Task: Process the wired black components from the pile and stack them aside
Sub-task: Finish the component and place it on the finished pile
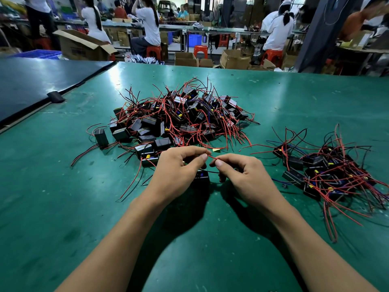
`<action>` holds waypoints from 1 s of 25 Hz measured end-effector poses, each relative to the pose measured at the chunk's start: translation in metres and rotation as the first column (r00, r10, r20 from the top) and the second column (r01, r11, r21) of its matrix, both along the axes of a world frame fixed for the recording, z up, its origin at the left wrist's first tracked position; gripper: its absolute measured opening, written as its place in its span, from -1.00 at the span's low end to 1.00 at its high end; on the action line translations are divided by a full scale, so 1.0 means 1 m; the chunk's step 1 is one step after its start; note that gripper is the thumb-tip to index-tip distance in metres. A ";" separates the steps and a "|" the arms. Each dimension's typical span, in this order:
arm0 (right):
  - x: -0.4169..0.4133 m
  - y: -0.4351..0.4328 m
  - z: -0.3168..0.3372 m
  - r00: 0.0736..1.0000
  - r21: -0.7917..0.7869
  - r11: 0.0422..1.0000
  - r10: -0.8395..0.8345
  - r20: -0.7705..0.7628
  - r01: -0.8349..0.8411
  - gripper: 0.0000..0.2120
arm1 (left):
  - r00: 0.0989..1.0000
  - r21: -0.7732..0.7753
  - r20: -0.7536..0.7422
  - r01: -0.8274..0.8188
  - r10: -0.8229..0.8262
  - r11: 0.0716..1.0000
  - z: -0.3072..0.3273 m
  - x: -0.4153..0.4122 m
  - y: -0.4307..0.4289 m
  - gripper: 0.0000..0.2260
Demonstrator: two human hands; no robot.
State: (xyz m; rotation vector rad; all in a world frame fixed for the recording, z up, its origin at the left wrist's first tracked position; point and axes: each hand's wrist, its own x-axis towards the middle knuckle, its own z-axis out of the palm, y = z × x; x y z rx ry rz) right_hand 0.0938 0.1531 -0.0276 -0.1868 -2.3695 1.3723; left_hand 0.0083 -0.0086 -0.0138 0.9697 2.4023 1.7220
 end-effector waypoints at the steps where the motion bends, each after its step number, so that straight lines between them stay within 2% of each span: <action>1: 0.000 0.000 0.000 1.000 -0.015 1.000 -0.002 0.003 0.002 -0.84 | 1.000 0.003 0.012 0.007 -0.007 1.000 0.000 0.000 0.000 -0.90; 9: 0.000 -0.002 0.002 0.999 -0.133 0.991 0.025 0.028 -0.021 -0.84 | 0.993 0.039 0.097 0.064 -0.067 0.997 0.005 0.003 -0.002 -0.89; 25: -0.001 -0.005 0.001 0.998 -0.172 0.984 0.049 0.048 -0.040 -0.83 | 0.991 0.089 0.116 0.056 -0.066 0.994 0.002 0.001 -0.001 -0.95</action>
